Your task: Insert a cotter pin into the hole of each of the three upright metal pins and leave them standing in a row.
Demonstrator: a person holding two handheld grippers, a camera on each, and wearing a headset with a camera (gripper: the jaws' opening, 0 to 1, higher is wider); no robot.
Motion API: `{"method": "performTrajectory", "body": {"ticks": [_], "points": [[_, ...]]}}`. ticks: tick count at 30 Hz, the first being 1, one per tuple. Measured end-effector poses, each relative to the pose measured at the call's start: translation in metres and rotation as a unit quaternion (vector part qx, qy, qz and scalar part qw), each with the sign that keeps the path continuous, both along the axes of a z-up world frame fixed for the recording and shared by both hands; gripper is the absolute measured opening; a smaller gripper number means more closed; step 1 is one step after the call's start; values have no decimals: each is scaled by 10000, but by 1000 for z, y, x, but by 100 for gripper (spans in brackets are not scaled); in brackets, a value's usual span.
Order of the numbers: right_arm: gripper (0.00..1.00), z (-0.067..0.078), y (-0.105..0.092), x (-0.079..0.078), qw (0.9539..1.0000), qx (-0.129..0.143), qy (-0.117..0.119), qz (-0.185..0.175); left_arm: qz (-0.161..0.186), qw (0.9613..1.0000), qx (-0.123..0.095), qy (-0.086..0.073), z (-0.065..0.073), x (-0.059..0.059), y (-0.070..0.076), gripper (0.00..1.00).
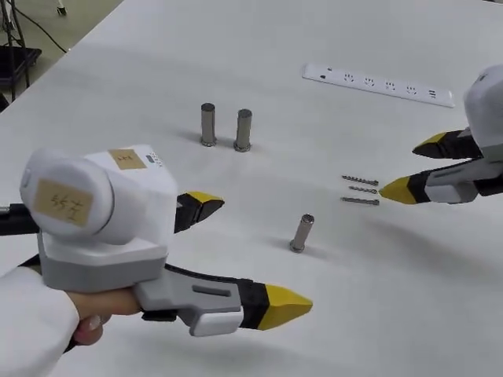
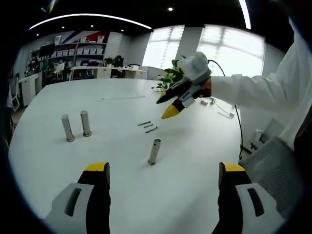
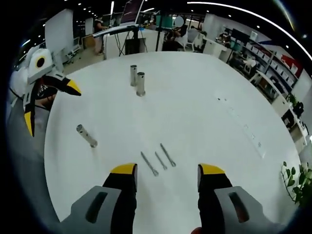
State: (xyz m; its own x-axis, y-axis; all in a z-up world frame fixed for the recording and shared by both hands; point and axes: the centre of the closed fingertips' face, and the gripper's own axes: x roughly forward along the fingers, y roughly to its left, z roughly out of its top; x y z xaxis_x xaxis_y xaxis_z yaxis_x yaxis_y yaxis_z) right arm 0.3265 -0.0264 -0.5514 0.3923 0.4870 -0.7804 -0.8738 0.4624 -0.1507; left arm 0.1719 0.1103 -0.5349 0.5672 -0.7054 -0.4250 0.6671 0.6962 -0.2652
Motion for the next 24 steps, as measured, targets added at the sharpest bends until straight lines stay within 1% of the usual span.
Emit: {"method": "performTrajectory", "body": {"ticks": [2, 6, 11, 12, 14, 16, 18, 19, 22, 24], "points": [[43, -1, 1, 1, 10000, -9, -8, 18, 5, 10000, -20, 6, 0, -1, 0, 91], [36, -5, 5, 2, 9997, -109, -49, 226, -8, 10000, 6, 28, -2, -2, 0, 90], [32, -13, 10, -2, 9984, -237, 14, 512, -8, 10000, 6, 25, -3, -3, 0, 90], [31, -14, 13, -3, 9978, -232, 22, 616, -7, 10000, 11, 20, -3, -3, 0, 90], [31, -17, 15, -4, 9972, -261, 31, 702, -4, 10000, 8, 41, -3, -3, 1, 90], [28, -20, 17, -3, 9964, -315, 23, 784, 16, 10000, 6, 43, -4, -3, 2, 90], [27, -23, 18, -3, 9954, -404, 34, 868, 28, 10000, -1, 48, -4, -3, 2, 89], [25, -26, 17, -3, 9940, -514, 47, 963, 52, 10000, -12, 53, -4, -3, 3, 89], [23, -31, 20, -2, 9922, -570, 64, 1109, 64, 9999, -97, 53, -3, -3, 4, 87], [22, -36, 20, -3, 9908, -632, 135, 1190, 103, 9998, -151, 64, -3, -3, 5, 84]]}}
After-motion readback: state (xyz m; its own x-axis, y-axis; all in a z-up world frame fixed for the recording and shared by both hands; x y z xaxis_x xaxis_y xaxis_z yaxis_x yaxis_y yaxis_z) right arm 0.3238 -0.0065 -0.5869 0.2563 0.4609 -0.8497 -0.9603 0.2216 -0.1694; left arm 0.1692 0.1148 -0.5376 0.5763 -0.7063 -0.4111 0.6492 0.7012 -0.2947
